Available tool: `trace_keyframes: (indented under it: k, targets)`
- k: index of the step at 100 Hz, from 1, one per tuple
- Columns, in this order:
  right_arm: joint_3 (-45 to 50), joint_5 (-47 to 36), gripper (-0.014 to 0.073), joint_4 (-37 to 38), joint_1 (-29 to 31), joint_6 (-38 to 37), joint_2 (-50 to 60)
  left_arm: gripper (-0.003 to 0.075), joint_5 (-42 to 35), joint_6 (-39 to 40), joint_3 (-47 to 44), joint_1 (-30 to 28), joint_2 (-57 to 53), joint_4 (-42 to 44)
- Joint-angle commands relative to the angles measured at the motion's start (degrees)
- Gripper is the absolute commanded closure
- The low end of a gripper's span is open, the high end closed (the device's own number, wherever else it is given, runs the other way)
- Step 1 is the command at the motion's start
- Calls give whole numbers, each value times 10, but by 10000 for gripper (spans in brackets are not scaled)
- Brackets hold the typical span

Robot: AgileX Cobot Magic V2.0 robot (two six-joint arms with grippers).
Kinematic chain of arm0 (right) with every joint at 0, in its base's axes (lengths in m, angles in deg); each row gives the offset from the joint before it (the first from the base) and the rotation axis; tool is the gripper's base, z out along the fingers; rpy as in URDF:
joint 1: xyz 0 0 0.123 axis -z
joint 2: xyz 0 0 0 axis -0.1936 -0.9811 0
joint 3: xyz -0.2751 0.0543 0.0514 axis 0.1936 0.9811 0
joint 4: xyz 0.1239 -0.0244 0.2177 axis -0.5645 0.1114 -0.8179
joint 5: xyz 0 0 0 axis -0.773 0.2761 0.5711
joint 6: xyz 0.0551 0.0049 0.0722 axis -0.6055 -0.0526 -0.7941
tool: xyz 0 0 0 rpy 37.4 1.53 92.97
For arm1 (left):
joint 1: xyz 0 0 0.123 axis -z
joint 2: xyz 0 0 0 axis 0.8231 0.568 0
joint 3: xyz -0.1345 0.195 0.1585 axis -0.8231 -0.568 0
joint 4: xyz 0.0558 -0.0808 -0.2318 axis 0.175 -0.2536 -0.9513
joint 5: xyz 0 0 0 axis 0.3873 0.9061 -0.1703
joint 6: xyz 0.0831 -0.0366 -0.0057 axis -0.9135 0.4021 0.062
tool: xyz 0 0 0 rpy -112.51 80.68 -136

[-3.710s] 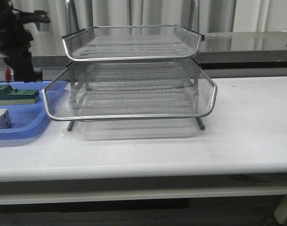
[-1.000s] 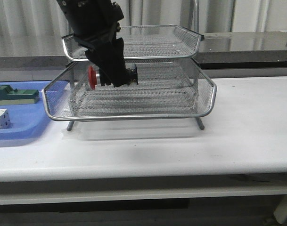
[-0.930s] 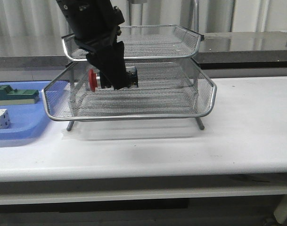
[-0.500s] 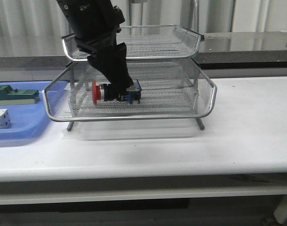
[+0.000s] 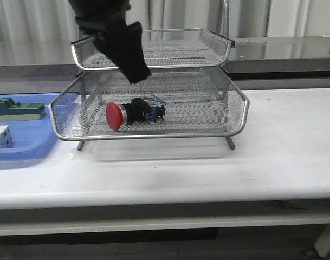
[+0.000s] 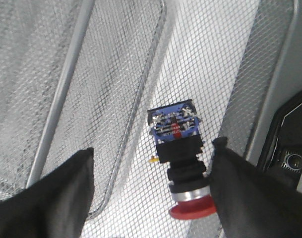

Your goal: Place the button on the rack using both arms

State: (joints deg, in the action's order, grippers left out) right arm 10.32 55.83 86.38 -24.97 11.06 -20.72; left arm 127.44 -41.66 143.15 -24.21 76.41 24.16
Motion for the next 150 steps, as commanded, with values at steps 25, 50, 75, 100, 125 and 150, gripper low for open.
trace_keyframes:
  k: [25,50,75,100,125,150]
  targets:
    - [-14,-30,664,6,1,2,-5,240,29,86,14,-71,-133,-15]
    - [-14,-30,664,6,1,2,-5,241,15,128,-14,-192,-183,-49]
    - [-14,-30,664,6,1,2,-5,241,-63,137,-129,-261,-267,-65]
    - [-14,-30,664,6,1,2,-5,241,-175,177,-273,-270,-384,-66]
    - [-14,-30,664,6,1,2,-5,241,-315,178,-424,-270,-514,-66]
    - [-14,-30,664,6,1,2,-5,241,-453,178,-572,-270,-646,-86]
